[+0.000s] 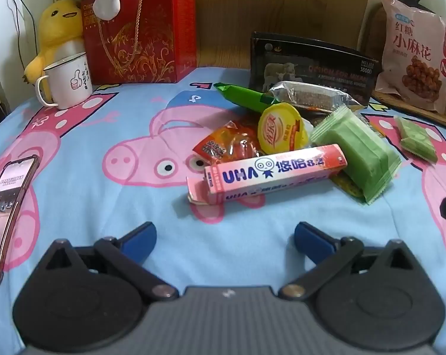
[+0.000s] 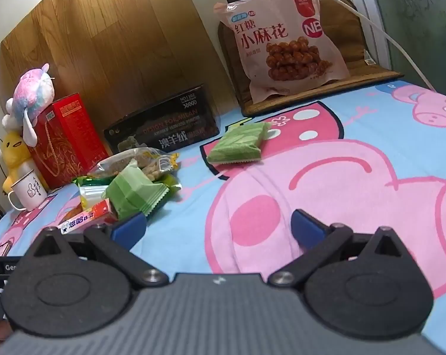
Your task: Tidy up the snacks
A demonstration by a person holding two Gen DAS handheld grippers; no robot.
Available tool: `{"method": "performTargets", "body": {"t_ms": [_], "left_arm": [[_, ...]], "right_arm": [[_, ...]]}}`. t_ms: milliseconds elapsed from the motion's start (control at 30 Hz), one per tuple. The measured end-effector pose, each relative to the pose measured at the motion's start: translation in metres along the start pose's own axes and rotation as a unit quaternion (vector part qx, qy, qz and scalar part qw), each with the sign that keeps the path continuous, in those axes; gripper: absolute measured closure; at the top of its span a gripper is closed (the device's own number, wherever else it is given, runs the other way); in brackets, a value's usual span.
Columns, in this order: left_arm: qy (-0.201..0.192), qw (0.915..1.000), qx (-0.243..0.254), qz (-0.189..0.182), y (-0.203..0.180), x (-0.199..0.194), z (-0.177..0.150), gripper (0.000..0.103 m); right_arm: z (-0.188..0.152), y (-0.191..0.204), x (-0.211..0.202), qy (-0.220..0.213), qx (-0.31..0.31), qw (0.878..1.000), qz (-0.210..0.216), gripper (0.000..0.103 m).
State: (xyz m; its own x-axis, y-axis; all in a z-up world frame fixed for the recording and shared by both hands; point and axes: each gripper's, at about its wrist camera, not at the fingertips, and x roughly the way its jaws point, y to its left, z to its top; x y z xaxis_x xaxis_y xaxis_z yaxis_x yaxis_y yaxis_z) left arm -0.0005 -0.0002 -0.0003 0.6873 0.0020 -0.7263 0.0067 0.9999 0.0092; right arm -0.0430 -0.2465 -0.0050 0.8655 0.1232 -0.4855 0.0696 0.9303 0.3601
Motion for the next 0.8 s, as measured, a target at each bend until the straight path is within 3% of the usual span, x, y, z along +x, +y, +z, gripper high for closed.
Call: {"method": "performTargets", "body": {"t_ms": [267, 333, 433, 467, 533, 633, 800], "left_arm": [[-0.037, 0.999, 0.017, -0.017, 0.001, 0.001, -0.018, 0.0], [-0.062, 0.9973, 0.031, -0.027, 0.003, -0.002, -0.029, 0.0], [-0.054, 0.9954, 0.056, -0.057, 0.011, -0.013, -0.024, 0.0], [-0.049, 0.9953, 0.055, -0.063, 0.015, -0.011, -0.023, 0.0], [-0.039, 0.9955, 0.046, -0.073, 0.028, -0.013, -0.019, 0.0], [-0.066, 0.994, 0.041, -0.076, 0.047, -0.026, -0.012, 0.001], [-0.071, 0.9894, 0.003, -0.126, 0.078, -0.034, 0.012, 0.016]], "right_arm": [[0.003, 0.002, 0.0, -0.002, -0.016, 1.0, 0.008, 0.001], [0.004, 0.009, -0.005, -0.001, -0.043, 0.999, 0.021, 0.007], [0.007, 0.018, -0.008, -0.001, -0.104, 0.994, 0.038, 0.02], [0.011, 0.021, -0.008, 0.001, -0.126, 0.991, 0.047, 0.023], [0.019, 0.027, -0.008, 0.013, -0.165, 0.984, 0.066, 0.04], [0.035, 0.037, -0.003, 0.048, -0.212, 0.971, 0.102, 0.057], [0.055, 0.073, 0.005, 0.083, -0.311, 0.934, 0.152, 0.059]]}}
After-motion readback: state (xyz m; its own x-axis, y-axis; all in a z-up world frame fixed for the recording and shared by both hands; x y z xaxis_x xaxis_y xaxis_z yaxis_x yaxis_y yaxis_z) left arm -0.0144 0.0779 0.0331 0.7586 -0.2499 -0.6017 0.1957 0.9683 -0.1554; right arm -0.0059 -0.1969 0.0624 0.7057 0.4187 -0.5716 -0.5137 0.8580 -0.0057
